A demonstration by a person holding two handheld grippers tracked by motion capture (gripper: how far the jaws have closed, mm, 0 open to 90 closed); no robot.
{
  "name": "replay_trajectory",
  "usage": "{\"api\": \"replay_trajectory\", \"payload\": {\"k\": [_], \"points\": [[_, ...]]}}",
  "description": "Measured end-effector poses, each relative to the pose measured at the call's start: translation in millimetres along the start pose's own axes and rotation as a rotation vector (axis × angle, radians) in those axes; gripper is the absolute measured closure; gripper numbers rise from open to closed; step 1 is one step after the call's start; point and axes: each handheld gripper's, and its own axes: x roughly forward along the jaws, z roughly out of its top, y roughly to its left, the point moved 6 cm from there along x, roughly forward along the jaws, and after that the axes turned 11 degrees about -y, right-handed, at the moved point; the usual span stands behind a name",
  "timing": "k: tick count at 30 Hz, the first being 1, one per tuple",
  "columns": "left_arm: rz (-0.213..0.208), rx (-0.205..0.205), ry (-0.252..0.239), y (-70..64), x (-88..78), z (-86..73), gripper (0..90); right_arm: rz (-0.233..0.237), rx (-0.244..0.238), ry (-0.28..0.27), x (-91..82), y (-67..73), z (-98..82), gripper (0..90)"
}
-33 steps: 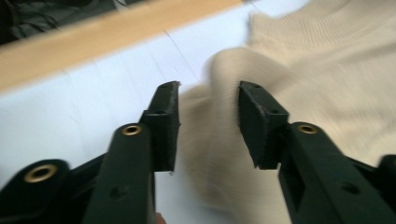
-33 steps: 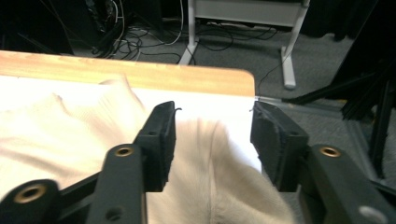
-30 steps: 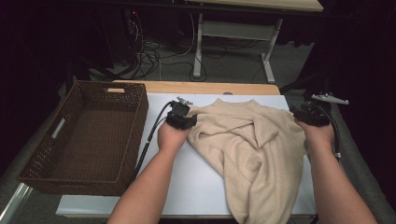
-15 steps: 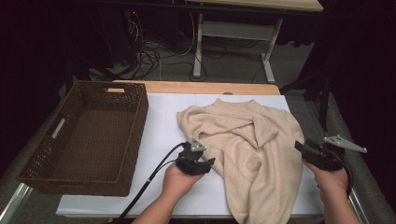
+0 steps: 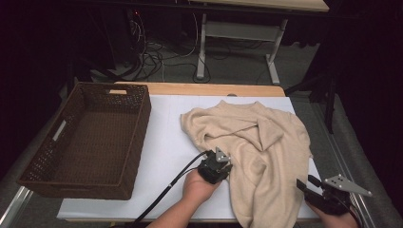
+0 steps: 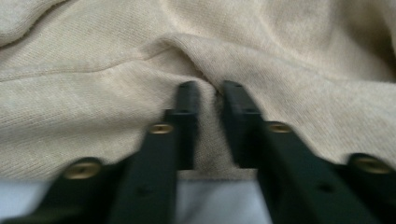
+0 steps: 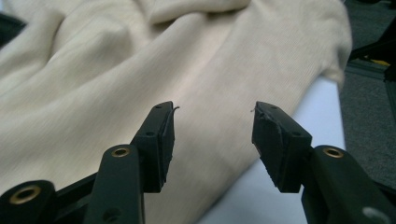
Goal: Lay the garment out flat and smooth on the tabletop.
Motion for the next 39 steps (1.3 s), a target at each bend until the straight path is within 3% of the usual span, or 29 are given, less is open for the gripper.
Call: {"api": "replay_trajectory", "payload": {"k": [4,6,9,12,14,17,22,23,26,27,28,30,33,39], "points": [[-0.029,-0.047,-0.061,7.7,-18.8,0.4,83.5,0.025,-0.014,0.024,-13.5,9.7,-11.0,48.9],[-0.029,-0.041,-0.082,10.5,-35.8,-1.5,83.9,0.022,-0.02,0.028,-17.2,10.1,-14.4,48.3],[-0.012,-0.014,-0.085,14.5,-59.0,-6.5,84.0,0.025,-0.009,0.05,-18.2,9.7,-21.3,45.9],[-0.003,-0.046,-0.083,23.5,-79.7,-13.9,84.0,0.024,-0.024,0.068,-17.3,12.2,-25.1,42.9],[0.009,-0.052,-0.08,27.7,-91.4,-18.9,84.0,0.017,-0.011,0.072,-18.0,13.3,-25.4,40.7],[0.013,-0.039,-0.084,27.0,-97.0,-24.4,84.0,0.021,-0.013,0.078,-17.6,15.0,-26.1,38.7],[-0.01,-0.071,-0.113,26.6,-93.6,-36.6,84.0,0.064,-0.027,0.129,-10.8,28.3,-32.4,36.8],[-0.019,-0.073,-0.112,27.8,-93.0,-36.6,83.9,0.056,-0.05,0.117,-9.8,30.0,-32.7,41.5],[-0.035,-0.078,-0.118,29.7,-91.4,-36.3,83.9,0.124,-0.074,0.115,-10.0,39.2,-31.1,79.7],[-0.035,-0.072,-0.113,29.8,-90.0,-37.2,83.9,0.13,-0.084,0.116,-9.7,40.8,-30.7,85.7],[-0.034,-0.066,-0.108,29.9,-88.7,-37.9,84.0,0.124,-0.112,0.123,-10.0,40.0,-28.5,87.0],[-0.032,-0.07,-0.105,29.7,-86.5,-38.9,83.9,0.066,-0.125,0.108,-13.7,30.3,-22.5,87.5],[-0.027,-0.053,-0.099,27.8,-84.3,-40.4,83.8,-0.035,-0.106,0.075,-23.8,4.1,-19.0,87.6],[-0.021,-0.048,-0.084,24.1,-83.6,-43.9,79.0,-0.186,-0.036,0.048,-40.1,-50.6,-28.0,87.5]]}}
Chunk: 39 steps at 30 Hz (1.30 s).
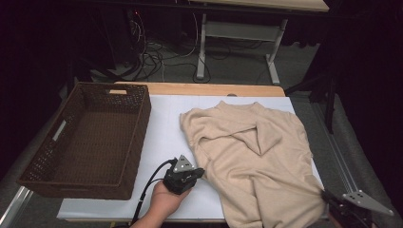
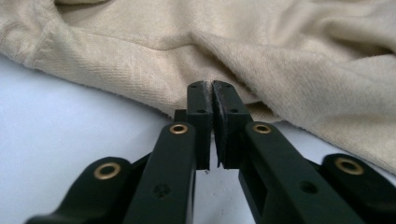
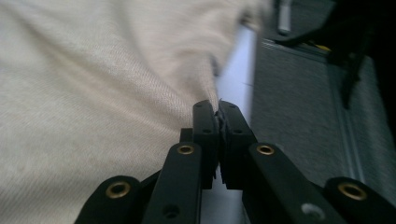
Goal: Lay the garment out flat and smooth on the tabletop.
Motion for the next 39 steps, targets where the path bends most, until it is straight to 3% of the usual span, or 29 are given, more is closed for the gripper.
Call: {"api": "replay_trajectory", "payload": {"k": [2,5,7,9,11,14,16,18,20,21,22,24,25,27,32,39], "points": [[-0.002,0.002,0.006,-0.7,-2.1,-1.8,74.9,-0.021,0.013,0.011,3.0,-8.4,-5.1,87.4],[-0.005,-0.016,0.005,-1.4,-5.3,-3.3,68.2,-0.006,0.01,0.017,7.4,-7.0,-6.5,86.3],[-0.042,-0.043,0.001,-6.6,-9.0,-3.6,63.1,0.014,0.009,-0.009,7.4,-2.3,-0.9,79.0],[-0.079,-0.047,-0.011,-17.9,-12.2,-3.0,57.8,0.035,0.025,-0.041,5.5,2.9,7.0,67.8],[-0.125,-0.034,-0.024,-34.9,-12.1,-1.7,50.2,0.058,0.024,-0.067,4.2,9.0,13.7,64.2],[-0.161,-0.027,-0.014,-56.7,0.4,-1.8,44.5,0.084,0.009,-0.072,7.0,19.3,18.4,63.1],[-0.177,-0.009,0.026,-69.7,15.1,-4.1,41.8,0.094,-0.001,-0.065,10.5,25.1,19.4,62.6],[-0.181,0.045,0.098,-80.5,28.7,-7.2,40.4,0.102,-0.005,-0.061,12.9,29.4,20.6,62.1],[-0.141,0.141,0.139,-87.7,34.0,-7.9,39.1,0.106,-0.004,-0.062,13.8,32.2,21.6,62.0],[-0.119,0.168,0.14,-89.0,34.8,-8.3,41.3,0.108,-0.007,-0.062,14.0,33.1,21.7,61.8],[-0.106,0.18,0.131,-88.7,34.3,-8.7,51.4,0.111,-0.007,-0.06,14.2,34.0,21.5,61.8],[-0.131,0.162,0.128,-88.7,33.5,-9.2,74.6,0.115,-0.011,-0.06,15.1,35.1,21.3,61.8],[-0.135,0.17,0.128,-89.0,33.0,-9.4,77.6,0.115,-0.012,-0.06,15.8,35.1,21.2,61.7],[-0.148,0.179,0.134,-87.7,28.5,-10.4,79.3,0.113,-0.006,-0.056,16.3,35.3,20.7,61.8],[-0.14,0.142,0.141,-76.0,5.9,-16.6,79.7,0.114,0.004,-0.054,14.8,34.9,18.9,61.8],[-0.054,0.103,0.151,-48.3,-46.2,-32.5,79.6,0.113,0.013,-0.058,10.3,35.6,18.6,61.8]]}}
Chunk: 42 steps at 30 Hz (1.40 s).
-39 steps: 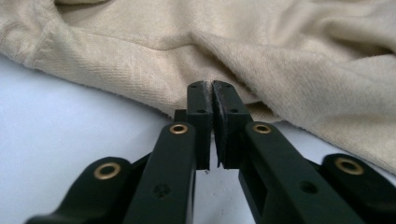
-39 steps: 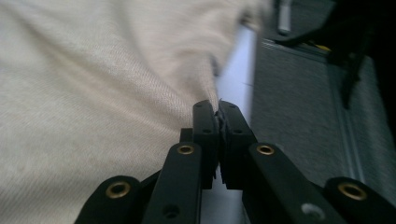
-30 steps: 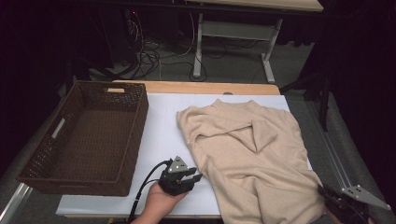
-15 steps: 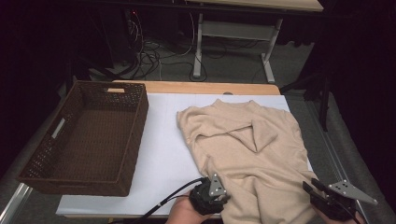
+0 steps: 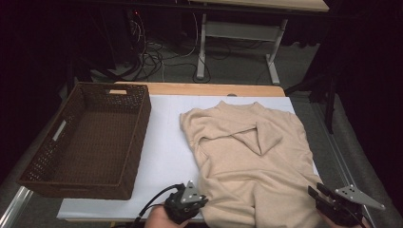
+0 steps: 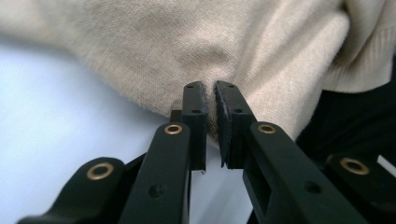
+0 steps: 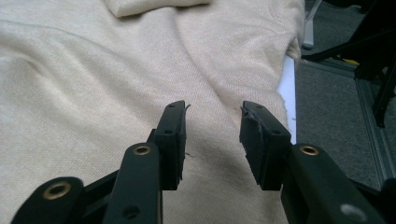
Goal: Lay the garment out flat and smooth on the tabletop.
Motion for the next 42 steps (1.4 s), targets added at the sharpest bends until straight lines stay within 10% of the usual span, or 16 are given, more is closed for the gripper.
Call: {"api": "replay_trajectory", "payload": {"k": [8,19,28,35,42], "points": [[0.004,-0.083,0.011,13.6,-32.7,-31.0,78.6,-0.031,0.029,0.019,-21.7,-2.8,-13.3,58.7],[0.108,-0.135,-0.086,30.1,-9.1,10.8,38.4,-0.044,0.089,0.07,-42.8,-4.7,-42.6,51.0],[0.081,-0.151,-0.048,34.4,6.1,-5.8,39.6,0.003,0.061,0.087,-45.5,10.5,-46.2,50.3],[0.073,-0.12,-0.045,35.8,5.0,-6.8,48.4,0.01,0.047,0.085,-44.3,15.4,-45.7,69.0],[0.006,-0.123,-0.045,35.7,4.2,-7.4,74.5,0.006,0.004,0.082,-43.8,16.4,-42.2,82.9]]}}
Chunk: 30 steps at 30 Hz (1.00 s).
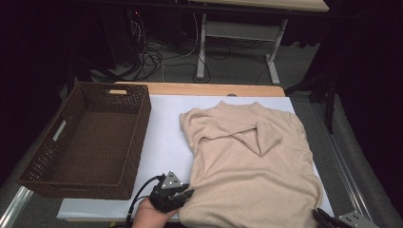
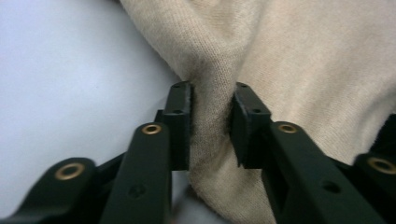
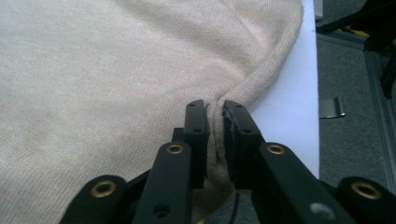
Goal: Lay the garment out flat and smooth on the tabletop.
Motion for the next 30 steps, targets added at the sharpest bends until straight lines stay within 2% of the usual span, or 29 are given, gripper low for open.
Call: {"api": "replay_trajectory", "payload": {"k": [2,4,8,9,11,12,14,17,20,21,23,25,27,29,30], "points": [[-0.013,0.018,0.0,-2.2,-0.3,-0.6,75.5,-0.025,-0.002,-0.006,-2.1,-3.7,0.8,83.6],[-0.029,0.014,0.003,-3.7,-1.2,-0.9,76.9,-0.046,0.025,-0.014,-4.7,-10.4,0.6,83.9],[-0.062,0.002,0.013,-9.9,-4.8,-2.8,77.8,-0.075,0.024,-0.028,-8.7,-18.3,2.5,84.1],[-0.076,0.007,0.014,-14.1,-6.1,-3.4,77.8,-0.088,0.019,-0.037,-10.5,-21.4,4.1,84.3],[-0.113,0.046,0.023,-22.3,-8.7,-5.0,77.6,-0.129,-0.005,-0.042,-14.7,-31.1,7.6,85.0],[-0.126,0.052,0.03,-25.2,-9.2,-6.2,77.6,-0.129,-0.005,-0.042,-14.7,-31.1,7.6,85.0],[-0.146,0.028,0.039,-29.3,-9.6,-8.4,77.5,-0.15,-0.02,-0.043,-13.1,-39.1,10.3,85.6],[-0.126,0.048,0.055,-32.4,-9.8,-10.8,77.5,-0.164,0.002,-0.045,-13.1,-45.7,10.2,88.9],[-0.107,0.052,0.062,-30.1,-12.7,-12.6,77.5,-0.139,0.04,-0.033,-18.6,-44.2,1.9,89.7],[-0.102,0.053,0.065,-28.7,-14.0,-13.5,77.6,-0.139,0.035,-0.026,-20.3,-43.5,-0.5,89.6],[-0.107,0.033,0.063,-25.8,-16.6,-13.6,77.5,-0.12,0.057,-0.039,-24.1,-42.4,-1.9,88.9],[-0.107,0.024,0.059,-24.1,-17.2,-13.5,76.2,-0.117,0.056,-0.051,-24.2,-42.3,-0.1,88.0],[-0.09,0.003,0.043,-21.5,-16.5,-11.7,65.4,-0.106,0.055,-0.07,-21.2,-43.1,5.1,82.4],[-0.092,-0.008,0.005,-19.1,-16.7,-8.6,57.2,-0.102,0.063,-0.088,-16.6,-45.3,11.8,77.6],[-0.071,-0.007,-0.017,-17.1,-16.7,-6.6,51.5,-0.092,0.069,-0.099,-13.6,-45.7,15.8,73.2]]}}
